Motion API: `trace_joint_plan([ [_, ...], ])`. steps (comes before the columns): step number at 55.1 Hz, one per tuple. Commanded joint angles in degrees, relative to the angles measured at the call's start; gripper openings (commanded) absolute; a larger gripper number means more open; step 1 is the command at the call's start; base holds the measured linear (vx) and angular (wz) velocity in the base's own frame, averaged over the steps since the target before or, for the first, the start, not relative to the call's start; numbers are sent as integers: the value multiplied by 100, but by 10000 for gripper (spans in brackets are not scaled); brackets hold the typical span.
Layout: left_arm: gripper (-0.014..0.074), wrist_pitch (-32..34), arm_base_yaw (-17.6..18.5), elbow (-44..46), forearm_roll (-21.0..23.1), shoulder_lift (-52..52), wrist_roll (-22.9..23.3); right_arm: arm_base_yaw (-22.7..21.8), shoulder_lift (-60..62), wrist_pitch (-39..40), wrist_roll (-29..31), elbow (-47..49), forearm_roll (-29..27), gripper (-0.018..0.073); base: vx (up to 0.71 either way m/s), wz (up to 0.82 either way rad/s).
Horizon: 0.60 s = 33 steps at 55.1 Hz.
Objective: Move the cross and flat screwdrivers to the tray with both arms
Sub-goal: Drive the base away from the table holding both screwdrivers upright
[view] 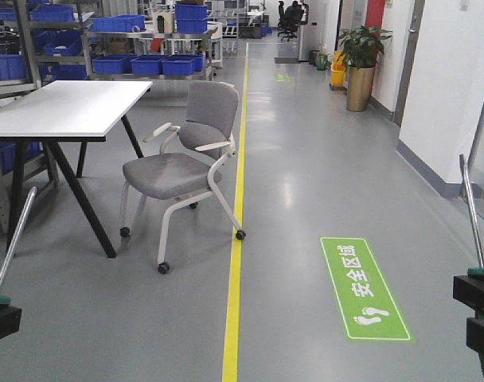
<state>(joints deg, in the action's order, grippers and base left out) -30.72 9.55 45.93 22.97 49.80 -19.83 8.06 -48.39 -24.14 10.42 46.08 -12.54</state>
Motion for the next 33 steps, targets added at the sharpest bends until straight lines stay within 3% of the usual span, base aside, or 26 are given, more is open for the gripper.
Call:
trace_joint_plan([
  [1,0,407,27,184,134,-48,-2,-17,49,499,30,172,-25,-8,36,-6],
  [16,0,408,27,184,134,-48,-2,-17,49,499,30,172,-25,-8,39,12],
  [33,0,408,27,184,134,-48,-2,-17,49,499,30,172,-25,-8,45,40],
])
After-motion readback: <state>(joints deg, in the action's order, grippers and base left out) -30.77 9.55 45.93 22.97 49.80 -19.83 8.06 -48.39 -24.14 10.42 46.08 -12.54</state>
